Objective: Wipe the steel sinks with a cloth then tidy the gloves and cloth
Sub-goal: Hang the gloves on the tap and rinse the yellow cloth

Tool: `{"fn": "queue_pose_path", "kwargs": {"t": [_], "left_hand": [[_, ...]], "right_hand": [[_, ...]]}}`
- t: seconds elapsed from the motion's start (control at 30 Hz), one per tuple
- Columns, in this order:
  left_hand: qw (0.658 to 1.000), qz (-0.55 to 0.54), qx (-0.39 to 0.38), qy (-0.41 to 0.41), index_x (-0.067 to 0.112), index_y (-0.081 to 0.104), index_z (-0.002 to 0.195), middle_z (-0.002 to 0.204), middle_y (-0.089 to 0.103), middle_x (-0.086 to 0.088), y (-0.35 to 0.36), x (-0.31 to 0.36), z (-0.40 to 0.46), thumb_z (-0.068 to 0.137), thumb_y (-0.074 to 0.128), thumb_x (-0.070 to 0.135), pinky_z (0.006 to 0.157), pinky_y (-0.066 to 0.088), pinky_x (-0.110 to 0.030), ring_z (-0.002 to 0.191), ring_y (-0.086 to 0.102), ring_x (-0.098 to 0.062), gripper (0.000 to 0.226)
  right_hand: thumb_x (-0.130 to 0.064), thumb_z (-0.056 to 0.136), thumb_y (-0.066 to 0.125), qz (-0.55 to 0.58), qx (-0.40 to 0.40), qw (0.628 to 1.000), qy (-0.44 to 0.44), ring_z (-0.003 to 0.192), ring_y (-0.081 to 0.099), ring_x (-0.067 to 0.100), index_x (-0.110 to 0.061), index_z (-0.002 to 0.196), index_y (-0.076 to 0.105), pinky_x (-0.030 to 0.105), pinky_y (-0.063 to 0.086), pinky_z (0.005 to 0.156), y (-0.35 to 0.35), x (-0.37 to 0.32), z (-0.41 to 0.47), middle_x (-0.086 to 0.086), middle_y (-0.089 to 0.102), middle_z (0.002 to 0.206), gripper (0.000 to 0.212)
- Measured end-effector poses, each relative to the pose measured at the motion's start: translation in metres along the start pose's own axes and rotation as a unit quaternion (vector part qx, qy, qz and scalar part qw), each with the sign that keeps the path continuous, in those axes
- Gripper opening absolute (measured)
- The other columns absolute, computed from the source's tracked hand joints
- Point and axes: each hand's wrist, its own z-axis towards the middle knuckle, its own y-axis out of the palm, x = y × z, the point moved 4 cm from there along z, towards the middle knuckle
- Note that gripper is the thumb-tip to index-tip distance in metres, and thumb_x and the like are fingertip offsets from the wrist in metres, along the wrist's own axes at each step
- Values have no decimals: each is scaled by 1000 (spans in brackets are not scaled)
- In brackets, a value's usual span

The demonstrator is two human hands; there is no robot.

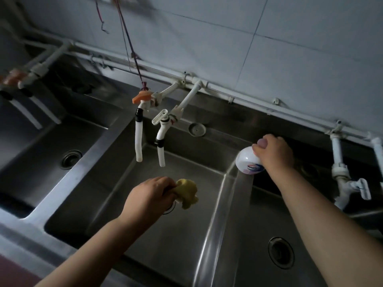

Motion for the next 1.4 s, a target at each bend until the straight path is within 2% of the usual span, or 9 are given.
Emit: {"fn": "queue_pose_path", "kwargs": {"t": [0.17, 0.27, 0.47, 0.67, 0.8, 0.97, 1.1, 1.23, 1.4], "left_hand": [[1000, -6, 9, -8, 33, 62, 94, 78, 57, 21, 0, -2, -9, 82, 66, 31, 58, 38, -11, 71, 53, 1, 13], [1000, -17, -1, 1, 35, 61, 94, 78, 58, 21, 4, 0, -19, 82, 65, 35, 60, 45, -15, 72, 56, 1, 12], [996, -24, -41, 71, 36, 60, 97, 81, 54, 23, 10, 13, -39, 85, 62, 35, 60, 40, -10, 73, 53, 4, 13], [982, -37, -79, 168, 32, 61, 97, 80, 56, 19, 18, 39, -61, 86, 62, 35, 58, 40, -13, 69, 53, 1, 12], [965, -61, -123, 225, 30, 63, 95, 82, 62, 14, 40, 89, -87, 84, 64, 35, 58, 43, -23, 71, 59, -7, 12], [932, -63, -176, 309, 36, 61, 90, 74, 53, 17, 79, 172, -131, 85, 62, 35, 53, 37, -22, 68, 57, -8, 6], [900, -51, -212, 378, 33, 62, 93, 75, 54, 15, 114, 241, -173, 85, 63, 32, 55, 42, -24, 69, 58, -9, 8], [862, -45, -235, 446, 30, 64, 91, 82, 60, 15, 153, 321, -222, 84, 65, 28, 57, 39, -22, 74, 58, -7, 8], [828, -61, -255, 496, 24, 66, 88, 79, 63, 7, 218, 424, -294, 81, 53, 33, 55, 42, -24, 71, 60, -12, 17]], "right_hand": [[-26, 82, 63, 20, 16, 999, -26, 89, 58, 36, -12, 92, 61, 29, 36, 67, -2, 0, -16, 14, 60, 98, 17], [-26, 84, 56, 29, 36, 998, -29, 84, 58, 33, -11, 91, 60, 29, 37, 65, -2, 2, -44, 13, 61, 93, 17], [-35, 77, 60, 57, 15, 998, 31, 82, 58, 24, -23, 88, 61, 27, 37, 65, -18, 14, -125, -1, 62, 87, 17], [-45, 64, 69, 45, -9, 992, 120, 72, 57, 9, -30, 78, 57, 22, 38, 54, -52, 34, -234, -15, 59, 76, 24], [-44, 58, 71, 85, 1, 978, 192, 67, 55, 0, -30, 75, 57, 21, 40, 55, -78, 72, -316, -20, 58, 70, 26], [-38, 61, 70, 129, 54, 949, 284, 74, 60, 11, -27, 76, 57, 31, 52, 70, -113, 144, -414, -11, 63, 76, 23], [-44, 63, 68, 100, 106, 928, 343, 66, 53, -4, -33, 75, 53, 18, 39, 56, -149, 206, -488, -21, 58, 69, 21], [-42, 68, 67, 90, 122, 912, 382, 65, 48, -8, -36, 68, 49, 14, 30, 54, -178, 279, -552, -21, 55, 70, 19], [-41, 71, 64, 70, 118, 905, 403, 69, 49, 1, -32, 80, 52, 18, 33, 54, -208, 385, -628, -14, 54, 76, 18]]}}
